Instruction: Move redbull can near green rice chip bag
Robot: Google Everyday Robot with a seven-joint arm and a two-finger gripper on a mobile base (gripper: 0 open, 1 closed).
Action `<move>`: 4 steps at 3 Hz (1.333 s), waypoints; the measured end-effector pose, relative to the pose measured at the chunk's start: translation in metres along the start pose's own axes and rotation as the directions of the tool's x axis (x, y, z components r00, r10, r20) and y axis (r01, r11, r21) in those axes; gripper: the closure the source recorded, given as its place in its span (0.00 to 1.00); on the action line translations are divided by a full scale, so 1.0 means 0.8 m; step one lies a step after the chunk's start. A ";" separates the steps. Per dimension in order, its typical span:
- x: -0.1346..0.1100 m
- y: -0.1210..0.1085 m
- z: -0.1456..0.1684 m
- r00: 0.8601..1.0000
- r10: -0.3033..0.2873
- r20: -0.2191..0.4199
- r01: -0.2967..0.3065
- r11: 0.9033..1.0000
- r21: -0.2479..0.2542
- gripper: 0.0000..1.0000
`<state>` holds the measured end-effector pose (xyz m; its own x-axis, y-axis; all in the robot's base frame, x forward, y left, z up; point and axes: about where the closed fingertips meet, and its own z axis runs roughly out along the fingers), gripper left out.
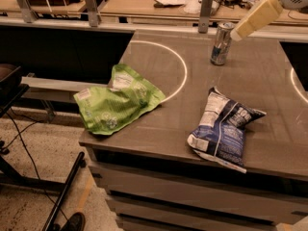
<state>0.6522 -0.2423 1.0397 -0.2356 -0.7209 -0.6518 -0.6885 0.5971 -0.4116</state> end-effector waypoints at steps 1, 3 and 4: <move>-0.003 -0.028 0.048 0.993 0.089 0.081 -0.091 0.996 0.019 0.00; 0.017 -0.058 0.131 0.954 0.262 0.144 -0.264 0.964 -0.004 0.00; 0.028 -0.059 0.162 0.941 0.312 0.134 -0.312 0.950 -0.022 0.00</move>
Offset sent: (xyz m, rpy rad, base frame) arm 0.1209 -0.0101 -0.0572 0.3366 -0.0179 -0.1521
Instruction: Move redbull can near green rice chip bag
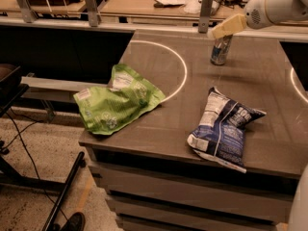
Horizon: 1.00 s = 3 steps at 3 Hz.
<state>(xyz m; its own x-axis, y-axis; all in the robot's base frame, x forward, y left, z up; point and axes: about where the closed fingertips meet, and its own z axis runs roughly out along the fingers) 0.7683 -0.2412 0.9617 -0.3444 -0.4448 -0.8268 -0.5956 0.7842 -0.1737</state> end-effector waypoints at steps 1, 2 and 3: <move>0.013 -0.002 0.020 0.999 0.030 -0.012 -0.031 0.999 -0.011 0.14; 0.019 -0.002 0.030 0.999 0.043 -0.020 -0.044 0.999 -0.022 0.38; 0.021 0.001 0.031 0.999 0.042 -0.024 -0.043 0.998 -0.040 0.60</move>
Offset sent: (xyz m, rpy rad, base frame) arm 0.0162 -0.0030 -0.0285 0.0362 0.0545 -0.0154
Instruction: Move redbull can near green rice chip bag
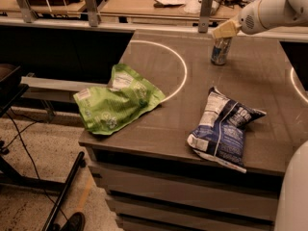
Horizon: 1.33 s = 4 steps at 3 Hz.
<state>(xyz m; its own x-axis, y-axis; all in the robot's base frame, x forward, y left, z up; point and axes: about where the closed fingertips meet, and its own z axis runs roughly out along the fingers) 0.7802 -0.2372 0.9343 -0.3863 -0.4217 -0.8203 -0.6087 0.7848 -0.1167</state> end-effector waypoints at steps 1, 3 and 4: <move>-0.011 0.020 -0.012 1.000 -0.016 0.018 0.017 0.998 -0.064 0.92; -0.067 0.126 -0.051 0.982 -0.167 0.092 0.185 0.953 -0.241 1.00; -0.066 0.197 -0.051 0.970 -0.220 0.099 0.241 0.913 -0.328 1.00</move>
Offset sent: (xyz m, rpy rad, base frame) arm -0.0720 0.0668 0.0626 0.0504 -0.0073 0.3347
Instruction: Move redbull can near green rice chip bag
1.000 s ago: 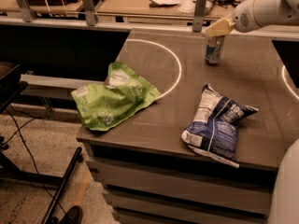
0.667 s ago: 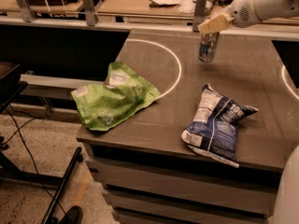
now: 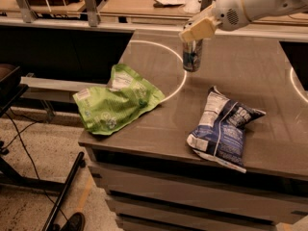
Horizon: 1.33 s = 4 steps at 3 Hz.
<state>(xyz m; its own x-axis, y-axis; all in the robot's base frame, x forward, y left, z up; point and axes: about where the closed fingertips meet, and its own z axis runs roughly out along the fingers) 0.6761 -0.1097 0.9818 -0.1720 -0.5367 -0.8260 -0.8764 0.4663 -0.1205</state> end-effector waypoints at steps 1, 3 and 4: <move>-0.004 0.067 0.044 0.998 -0.064 0.021 0.066 0.990 -0.123 1.00; -0.011 0.136 0.101 0.985 -0.150 0.086 0.168 0.948 -0.269 1.00; -0.015 0.149 0.114 0.979 -0.182 0.092 0.201 0.936 -0.289 1.00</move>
Offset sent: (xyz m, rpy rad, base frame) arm -0.0703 0.1264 -0.0636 0.0626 0.0186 0.3892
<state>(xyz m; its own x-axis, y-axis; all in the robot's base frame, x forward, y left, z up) 0.6146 0.0170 0.9271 0.0327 -0.5453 -0.8376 -0.9849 0.1250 -0.1198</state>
